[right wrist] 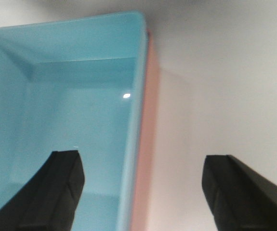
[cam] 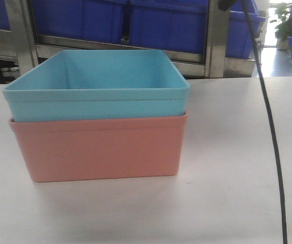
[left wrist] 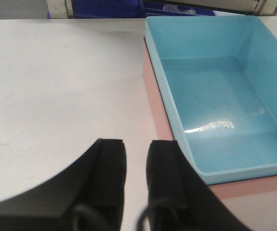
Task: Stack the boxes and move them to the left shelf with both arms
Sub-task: 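Lower both grippers onto opposite walls of the stacked bins and grip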
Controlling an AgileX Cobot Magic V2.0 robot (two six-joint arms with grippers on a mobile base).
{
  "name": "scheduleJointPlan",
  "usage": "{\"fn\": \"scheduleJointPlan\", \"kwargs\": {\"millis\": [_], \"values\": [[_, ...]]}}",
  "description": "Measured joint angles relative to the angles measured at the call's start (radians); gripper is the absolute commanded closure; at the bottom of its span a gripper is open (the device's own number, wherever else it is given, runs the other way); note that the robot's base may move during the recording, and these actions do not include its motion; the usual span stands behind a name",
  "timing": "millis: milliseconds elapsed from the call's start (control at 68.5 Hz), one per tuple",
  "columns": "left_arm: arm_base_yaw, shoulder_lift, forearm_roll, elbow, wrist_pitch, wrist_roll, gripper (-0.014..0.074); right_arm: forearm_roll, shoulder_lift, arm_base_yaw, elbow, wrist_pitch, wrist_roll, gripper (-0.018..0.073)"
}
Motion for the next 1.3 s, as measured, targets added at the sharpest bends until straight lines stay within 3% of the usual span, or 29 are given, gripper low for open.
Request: {"fn": "scheduleJointPlan", "kwargs": {"millis": [73,219,336,628,832,1051,1299], "values": [[0.0,0.0,0.0,0.0,0.0,0.0,0.0447,-0.032,-0.022,-0.002,-0.004,0.035,-0.03,-0.0055],[0.0,0.034,0.0,-0.004,0.011,0.0,0.0167,-0.05,-0.058,0.004,-0.007,0.103,-0.102,-0.0055],[0.0,0.099,-0.014,-0.038,0.065,0.0,0.0011,-0.051,-0.061,0.031,-0.007,0.115,-0.129,-0.0055],[0.0,0.333,-0.098,-0.211,0.143,0.0,0.0013,-0.049,-0.032,0.066,-0.007,0.084,-0.142,-0.0055],[0.0,0.519,-0.107,-0.378,0.172,0.0,0.0013,-0.033,0.032,0.066,-0.007,0.086,-0.142,-0.0055],[0.0,0.78,-0.129,-0.605,0.291,0.0,0.0013,0.031,0.085,0.066,-0.007,0.061,-0.144,-0.0055],[-0.002,0.976,-0.182,-0.736,0.321,0.0,0.0013,0.044,0.152,0.083,-0.007,0.042,-0.144,-0.0055]]}}
